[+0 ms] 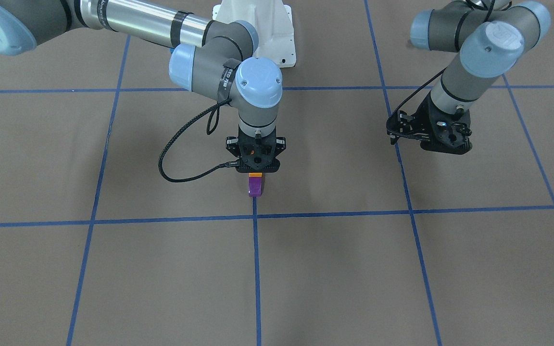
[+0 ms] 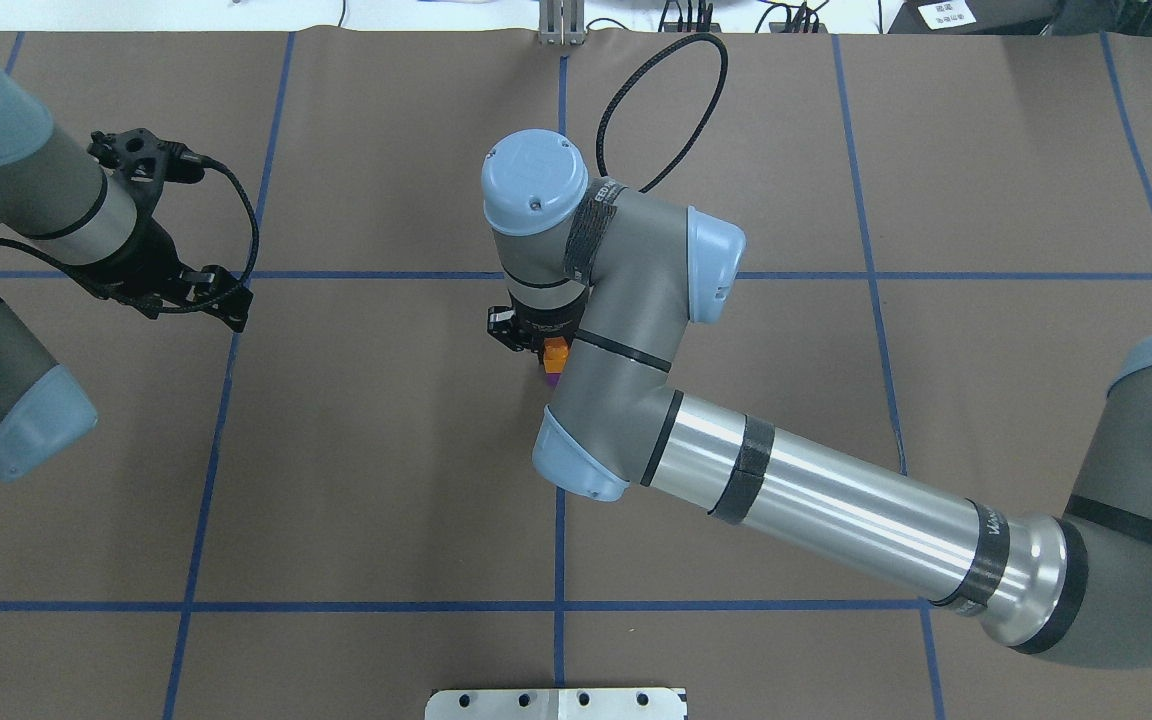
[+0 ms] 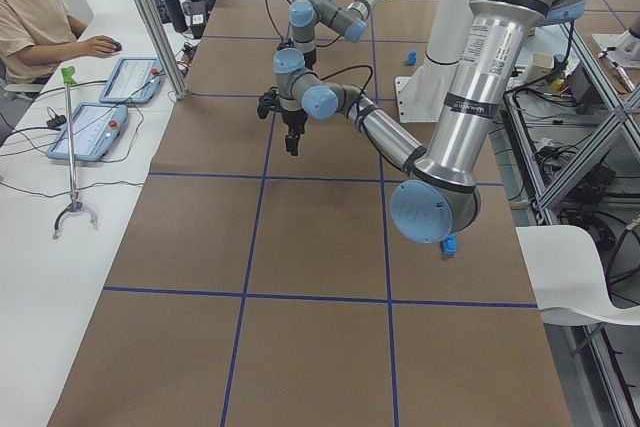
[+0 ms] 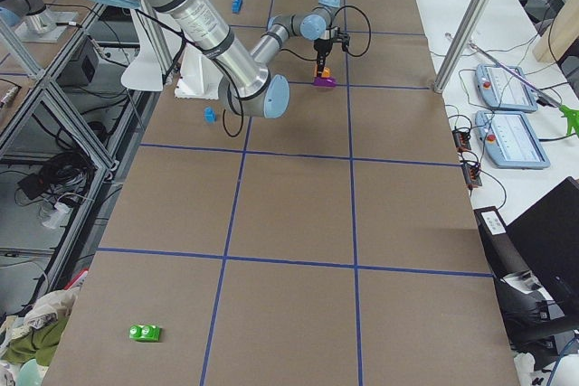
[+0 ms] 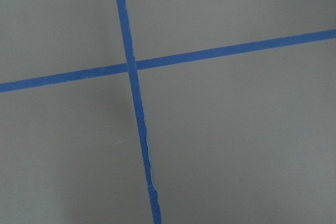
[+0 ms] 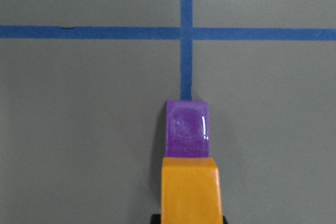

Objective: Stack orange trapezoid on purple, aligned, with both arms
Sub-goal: 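Align and lower the orange block onto the purple block with the right gripper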

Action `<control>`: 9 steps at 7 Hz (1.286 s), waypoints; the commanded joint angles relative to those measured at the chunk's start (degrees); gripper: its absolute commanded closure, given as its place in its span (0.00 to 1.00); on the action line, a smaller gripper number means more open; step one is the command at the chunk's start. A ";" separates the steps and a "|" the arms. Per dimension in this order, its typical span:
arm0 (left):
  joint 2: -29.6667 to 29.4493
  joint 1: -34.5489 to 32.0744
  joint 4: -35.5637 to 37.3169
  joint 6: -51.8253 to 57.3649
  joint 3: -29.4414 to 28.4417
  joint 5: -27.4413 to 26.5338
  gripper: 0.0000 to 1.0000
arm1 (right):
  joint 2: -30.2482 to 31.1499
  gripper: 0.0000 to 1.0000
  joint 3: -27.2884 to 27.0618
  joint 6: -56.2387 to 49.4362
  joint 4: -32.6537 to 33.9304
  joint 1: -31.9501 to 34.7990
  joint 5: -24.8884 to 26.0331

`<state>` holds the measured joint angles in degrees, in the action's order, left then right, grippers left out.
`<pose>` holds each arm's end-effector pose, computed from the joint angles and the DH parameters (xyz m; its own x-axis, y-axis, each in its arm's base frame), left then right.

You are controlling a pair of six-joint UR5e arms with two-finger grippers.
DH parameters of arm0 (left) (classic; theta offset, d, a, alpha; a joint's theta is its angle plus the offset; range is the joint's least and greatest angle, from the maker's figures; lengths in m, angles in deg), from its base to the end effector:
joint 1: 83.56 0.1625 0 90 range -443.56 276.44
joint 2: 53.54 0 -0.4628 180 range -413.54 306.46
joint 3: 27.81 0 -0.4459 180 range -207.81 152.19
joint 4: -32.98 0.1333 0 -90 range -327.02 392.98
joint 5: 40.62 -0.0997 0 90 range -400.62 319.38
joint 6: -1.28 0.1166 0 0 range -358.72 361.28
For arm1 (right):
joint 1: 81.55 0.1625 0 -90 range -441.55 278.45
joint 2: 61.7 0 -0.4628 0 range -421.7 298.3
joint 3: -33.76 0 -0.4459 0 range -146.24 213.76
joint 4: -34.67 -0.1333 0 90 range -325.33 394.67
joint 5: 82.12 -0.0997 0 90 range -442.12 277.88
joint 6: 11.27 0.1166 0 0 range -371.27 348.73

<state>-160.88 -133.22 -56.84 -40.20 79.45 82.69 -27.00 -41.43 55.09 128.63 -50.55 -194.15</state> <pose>0.3630 -0.5344 0.3751 0.6804 0.1661 -0.7138 -0.1112 0.9861 0.1234 -0.6945 -0.5218 0.1639 0.7457 0.0144 0.6662 0.0141 0.9992 -0.0374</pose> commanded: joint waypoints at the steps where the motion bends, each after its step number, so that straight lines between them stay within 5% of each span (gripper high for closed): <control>1: -0.06 0.00 0.00 0.00 -0.03 0.00 0.00 | 0.02 1.00 0.04 0.00 -0.01 -0.14 0.23; 9: -0.41 -0.09 0.44 -0.09 0.41 0.53 0.00 | 0.02 1.00 1.98 0.00 -3.78 -0.23 1.03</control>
<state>-161.30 -133.30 -56.46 -40.28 79.79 83.15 -26.99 -39.55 55.09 124.97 -50.82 -193.13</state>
